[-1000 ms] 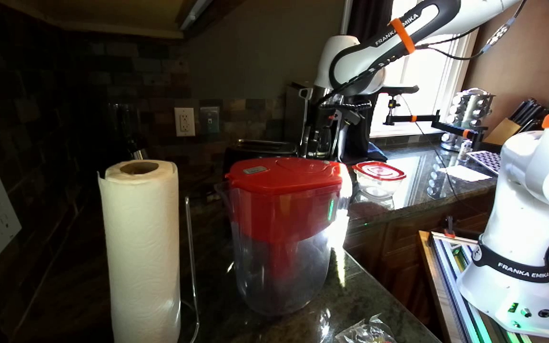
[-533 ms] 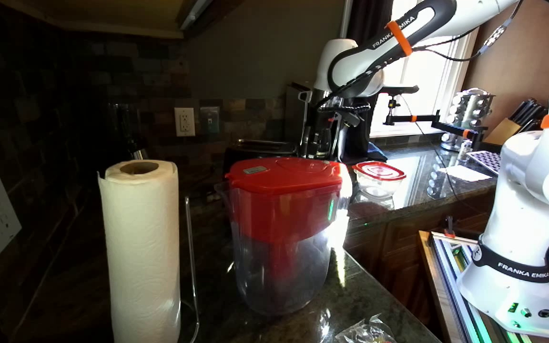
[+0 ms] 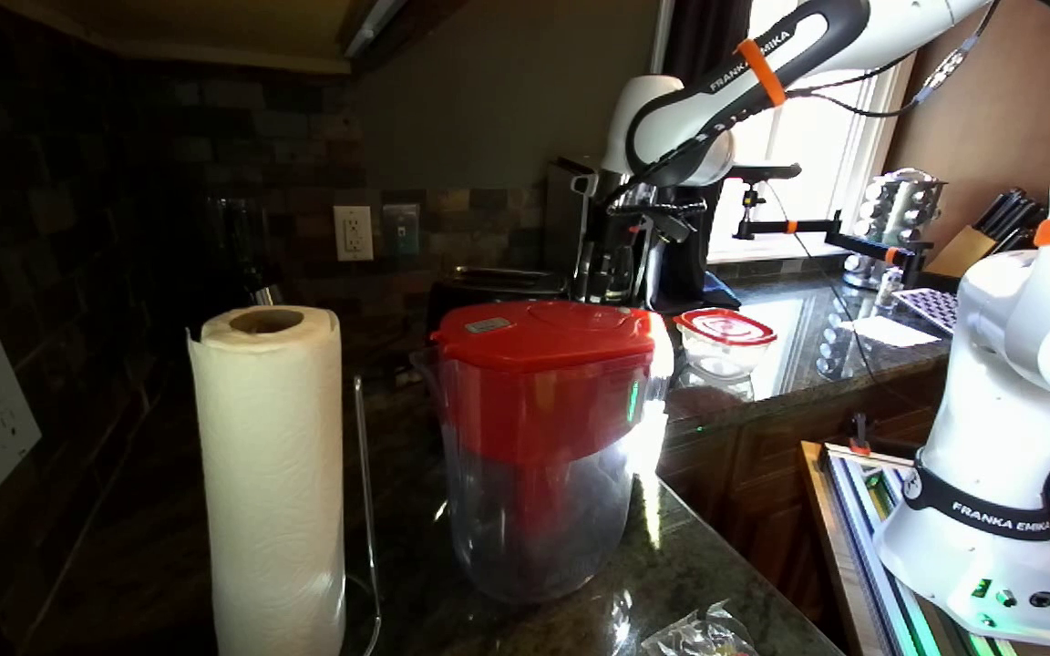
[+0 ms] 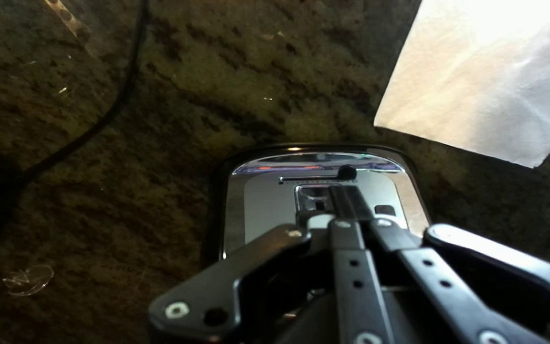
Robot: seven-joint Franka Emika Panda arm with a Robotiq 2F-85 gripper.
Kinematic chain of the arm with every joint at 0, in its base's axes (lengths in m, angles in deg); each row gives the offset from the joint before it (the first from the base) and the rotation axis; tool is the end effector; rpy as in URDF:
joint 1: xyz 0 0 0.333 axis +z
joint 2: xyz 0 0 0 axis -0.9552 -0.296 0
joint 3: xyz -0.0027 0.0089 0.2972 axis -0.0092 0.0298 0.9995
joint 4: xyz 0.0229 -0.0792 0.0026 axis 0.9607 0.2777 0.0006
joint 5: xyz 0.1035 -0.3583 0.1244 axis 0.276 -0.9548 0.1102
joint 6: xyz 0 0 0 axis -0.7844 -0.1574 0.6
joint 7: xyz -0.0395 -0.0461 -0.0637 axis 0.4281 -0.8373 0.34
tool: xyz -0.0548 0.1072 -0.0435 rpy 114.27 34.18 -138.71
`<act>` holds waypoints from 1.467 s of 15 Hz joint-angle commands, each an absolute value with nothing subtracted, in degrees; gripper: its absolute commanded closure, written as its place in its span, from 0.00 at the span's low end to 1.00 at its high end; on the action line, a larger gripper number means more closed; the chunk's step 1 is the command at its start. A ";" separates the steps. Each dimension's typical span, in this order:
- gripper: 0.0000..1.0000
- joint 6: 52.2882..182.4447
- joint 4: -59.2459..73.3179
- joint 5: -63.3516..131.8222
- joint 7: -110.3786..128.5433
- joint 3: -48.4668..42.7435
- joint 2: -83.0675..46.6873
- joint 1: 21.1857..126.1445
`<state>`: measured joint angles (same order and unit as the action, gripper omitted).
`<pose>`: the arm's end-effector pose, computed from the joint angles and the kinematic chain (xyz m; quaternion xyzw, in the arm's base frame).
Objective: Push down the toaster lever
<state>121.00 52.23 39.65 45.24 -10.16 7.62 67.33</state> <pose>0.4740 -0.1407 0.3541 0.9894 0.1139 0.0904 0.0057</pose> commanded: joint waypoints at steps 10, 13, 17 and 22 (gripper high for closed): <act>1.00 125.36 53.01 46.59 53.88 -11.53 6.56 67.73; 1.00 125.72 52.85 46.14 53.62 -11.37 5.64 67.70; 1.00 126.11 52.46 45.61 53.22 -11.10 3.99 67.56; 1.00 127.92 52.13 46.53 53.85 -10.76 1.54 67.45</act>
<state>123.50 52.75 44.62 52.16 -11.11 4.62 67.33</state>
